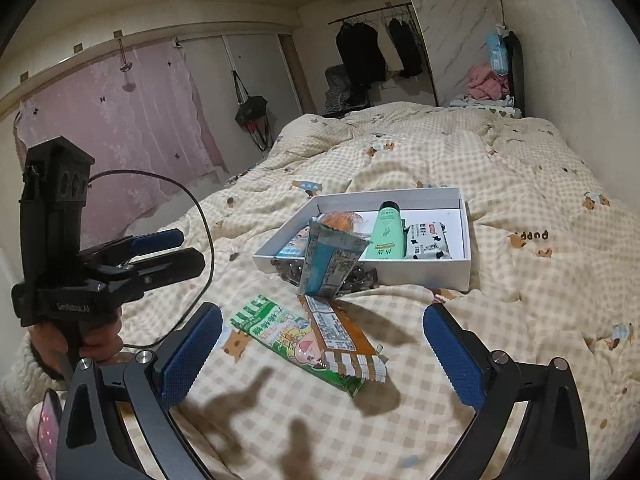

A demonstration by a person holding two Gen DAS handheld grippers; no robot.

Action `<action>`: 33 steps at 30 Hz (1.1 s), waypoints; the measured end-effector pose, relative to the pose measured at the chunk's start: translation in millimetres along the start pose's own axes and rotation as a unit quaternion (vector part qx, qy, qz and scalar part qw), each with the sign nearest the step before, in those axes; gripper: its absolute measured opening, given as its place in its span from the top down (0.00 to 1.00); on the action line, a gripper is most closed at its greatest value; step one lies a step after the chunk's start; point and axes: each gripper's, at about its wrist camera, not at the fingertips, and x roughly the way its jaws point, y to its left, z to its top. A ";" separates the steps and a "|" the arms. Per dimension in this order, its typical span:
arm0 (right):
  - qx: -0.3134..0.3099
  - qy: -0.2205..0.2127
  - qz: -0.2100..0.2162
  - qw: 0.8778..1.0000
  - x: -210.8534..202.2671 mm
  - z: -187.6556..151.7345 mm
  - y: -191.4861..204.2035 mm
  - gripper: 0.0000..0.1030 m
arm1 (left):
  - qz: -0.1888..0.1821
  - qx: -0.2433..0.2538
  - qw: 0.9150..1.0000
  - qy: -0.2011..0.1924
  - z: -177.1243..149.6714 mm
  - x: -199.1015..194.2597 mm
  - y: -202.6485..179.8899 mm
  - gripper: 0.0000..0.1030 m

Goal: Organize objects
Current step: 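Move the left gripper back toward the green-and-white candy packet, then lower the left gripper onto the green-and-white candy packet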

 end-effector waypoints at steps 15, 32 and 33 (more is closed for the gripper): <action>0.027 -0.022 -0.015 0.999 -3.5 -11.5 -8.5 0.02 | -0.017 -0.007 0.998 0.058 -18.9 26.1 -1.3 0.00; 0.037 -0.049 -0.033 0.998 -13.3 -14.8 -10.4 0.02 | 0.039 0.158 0.979 0.123 -31.4 45.3 -53.0 0.01; 0.040 -0.052 -0.035 0.997 -14.0 -15.3 -11.3 0.02 | 0.060 0.172 0.975 0.131 -33.4 49.5 -56.5 0.00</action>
